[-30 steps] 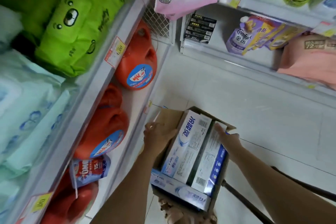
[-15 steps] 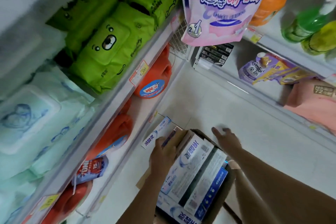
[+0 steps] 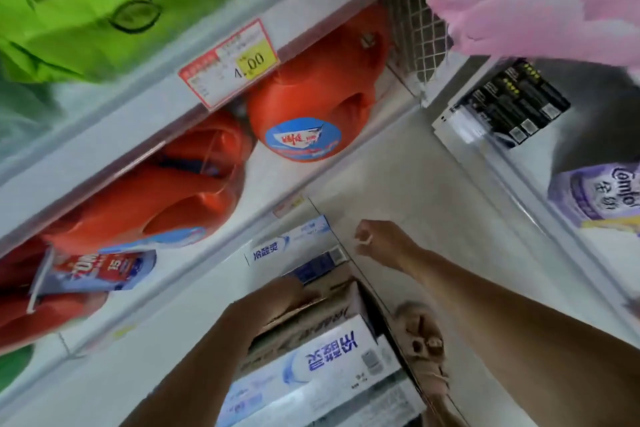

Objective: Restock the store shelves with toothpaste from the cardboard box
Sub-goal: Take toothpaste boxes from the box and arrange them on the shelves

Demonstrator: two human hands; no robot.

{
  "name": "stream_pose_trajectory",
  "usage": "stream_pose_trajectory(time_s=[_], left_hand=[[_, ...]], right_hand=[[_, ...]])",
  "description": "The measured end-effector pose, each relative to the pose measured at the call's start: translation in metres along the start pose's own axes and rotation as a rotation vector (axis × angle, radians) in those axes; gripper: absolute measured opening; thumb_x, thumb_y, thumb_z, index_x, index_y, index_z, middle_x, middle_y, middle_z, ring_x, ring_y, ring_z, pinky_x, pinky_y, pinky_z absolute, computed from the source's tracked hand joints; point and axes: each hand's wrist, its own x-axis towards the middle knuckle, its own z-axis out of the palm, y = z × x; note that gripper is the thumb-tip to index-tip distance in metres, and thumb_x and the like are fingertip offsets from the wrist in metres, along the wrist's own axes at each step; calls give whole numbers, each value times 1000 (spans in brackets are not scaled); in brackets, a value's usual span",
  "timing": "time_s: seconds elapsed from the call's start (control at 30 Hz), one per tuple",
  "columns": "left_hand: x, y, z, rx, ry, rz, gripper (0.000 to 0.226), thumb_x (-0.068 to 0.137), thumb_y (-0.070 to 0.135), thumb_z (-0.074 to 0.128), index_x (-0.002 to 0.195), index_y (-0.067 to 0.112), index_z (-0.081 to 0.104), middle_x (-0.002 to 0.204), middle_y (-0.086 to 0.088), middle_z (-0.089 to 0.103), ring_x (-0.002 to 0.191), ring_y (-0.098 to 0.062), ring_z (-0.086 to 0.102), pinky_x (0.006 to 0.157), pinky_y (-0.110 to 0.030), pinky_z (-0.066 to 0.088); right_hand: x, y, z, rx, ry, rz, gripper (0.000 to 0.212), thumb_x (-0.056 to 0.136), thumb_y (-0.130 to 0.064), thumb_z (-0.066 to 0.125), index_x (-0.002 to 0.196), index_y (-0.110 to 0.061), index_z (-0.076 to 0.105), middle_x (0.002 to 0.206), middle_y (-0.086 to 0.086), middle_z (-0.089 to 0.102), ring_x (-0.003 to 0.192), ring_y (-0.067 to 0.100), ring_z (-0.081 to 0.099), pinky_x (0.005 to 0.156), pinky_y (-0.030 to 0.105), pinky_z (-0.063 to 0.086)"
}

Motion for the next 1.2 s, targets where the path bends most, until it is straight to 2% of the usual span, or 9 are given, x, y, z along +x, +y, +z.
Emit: stream_pose_trajectory(time_s=[0.13,0.27,0.37,0.5,0.57,0.67,0.83,0.97,1.2], left_hand=[[37,-7,-24,111,53,8,25,99,24,40,112,9,57,123,-16,57,111,-26,55,77,-27,37],[72,-25,-45,175,-36,75,40,84,41,53,108,10,59,109,-13,61,98,-22,59,75,-28,43],[79,-29,-56,225,-72,132,15,96,20,50,107,14,57,104,-7,59,78,-12,51,71,-22,43],[101,-39,-68,280,131,170,75,88,45,61,147,16,26,146,-5,39,127,-21,44,105,-29,35],[119,-44,-58,255,143,198,85,88,45,61,151,14,13,156,-6,23,139,-20,29,112,-26,24],[150,-51,-47,194,208,202,87,90,35,62,151,8,6,158,-12,14,143,-22,22,112,-23,18],[189,-63,-45,180,246,186,64,90,25,62,139,-3,32,139,-20,44,121,-30,49,92,-28,40],[204,-73,-39,221,316,147,61,83,27,71,130,4,40,124,-16,50,105,-29,56,78,-29,45],[203,-72,-41,167,302,123,59,85,31,69,121,0,35,99,-15,59,76,-18,53,52,-24,35]], right_hand=[[44,34,27,-98,-39,-89,43,87,-26,64,125,-9,54,129,7,57,112,21,54,84,20,35],[86,52,55,-123,-118,-86,57,85,-27,67,135,-8,45,136,11,51,120,25,50,94,28,40],[108,56,72,-145,-188,-101,58,85,-23,66,137,-7,43,135,13,51,119,26,51,93,31,43],[127,65,90,-159,-262,-122,64,85,-23,67,143,-12,39,139,8,46,124,23,46,98,28,39],[136,67,96,-159,-276,-136,61,88,-19,63,143,-11,39,138,10,45,123,23,46,98,28,38],[147,69,103,-116,-274,-136,47,92,-19,58,135,-4,48,111,11,48,99,19,49,75,23,40],[155,76,113,-51,-234,-132,35,93,-19,57,118,5,57,94,-1,46,76,8,48,57,8,36],[160,74,116,7,-208,-127,27,86,-26,66,100,-7,54,94,0,48,84,14,49,62,22,39],[161,67,112,64,-369,5,47,73,-28,81,106,-8,55,87,-5,52,80,13,55,57,19,43]])
